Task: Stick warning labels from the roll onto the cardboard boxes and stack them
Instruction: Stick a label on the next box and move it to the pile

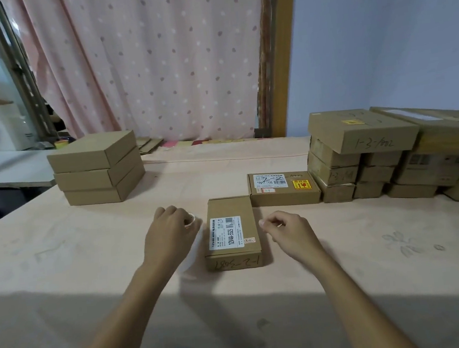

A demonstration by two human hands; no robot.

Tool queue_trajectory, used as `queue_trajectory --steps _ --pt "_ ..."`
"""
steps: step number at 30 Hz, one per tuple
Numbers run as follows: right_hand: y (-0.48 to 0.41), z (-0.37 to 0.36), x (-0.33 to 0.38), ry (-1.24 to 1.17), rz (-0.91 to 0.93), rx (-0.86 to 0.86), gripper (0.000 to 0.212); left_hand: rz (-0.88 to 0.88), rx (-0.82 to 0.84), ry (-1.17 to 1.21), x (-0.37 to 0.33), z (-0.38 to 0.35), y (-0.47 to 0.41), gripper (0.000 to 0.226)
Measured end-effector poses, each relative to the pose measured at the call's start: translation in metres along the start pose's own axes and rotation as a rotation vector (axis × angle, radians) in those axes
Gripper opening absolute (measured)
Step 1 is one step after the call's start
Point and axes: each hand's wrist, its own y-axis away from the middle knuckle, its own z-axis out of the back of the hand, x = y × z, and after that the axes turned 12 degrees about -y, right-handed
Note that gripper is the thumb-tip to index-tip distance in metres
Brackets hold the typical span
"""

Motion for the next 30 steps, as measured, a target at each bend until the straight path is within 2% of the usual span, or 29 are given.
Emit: queue_trajectory --steps 2,5,7,12,15,19,22,24,30 --pt "-0.001 -0.007 0.008 -0.012 0.027 0.000 0.016 -0.072 0.096 -0.192 0.001 -0.004 -0.010 0.041" --pt "-0.005 -0.017 0.018 -0.036 0.063 0.015 0.015 -0.120 0.134 -0.275 0.003 -0.009 -0.019 0.029" --pt "-0.007 -0.025 0.023 -0.039 0.061 0.052 0.014 -0.070 0.151 -0.127 0.011 -0.009 -0.023 0.016" --pt "-0.011 -0.049 0.035 -0.048 0.065 0.152 0.013 0.003 0.228 0.168 0.033 -0.004 -0.020 0.012" --pt "-0.011 -0.070 0.039 -0.064 0.043 0.207 0.012 0.079 0.191 0.337 0.038 0.008 -0.009 0.008" --pt "-0.008 -0.096 0.054 -0.106 0.049 0.201 0.017 0.222 0.070 0.842 0.039 0.029 -0.001 0.014" --pt "-0.010 -0.107 0.078 -0.465 -0.150 0.256 0.030 0.236 -0.054 1.023 0.032 0.040 0.001 0.016" --pt "-0.014 -0.110 0.091 -0.703 -0.222 0.280 0.026 0.222 -0.116 1.068 0.028 0.044 -0.001 0.018" --pt "-0.020 -0.101 0.100 -0.779 -0.165 0.257 0.022 0.146 -0.191 0.974 0.023 0.042 -0.003 0.028"
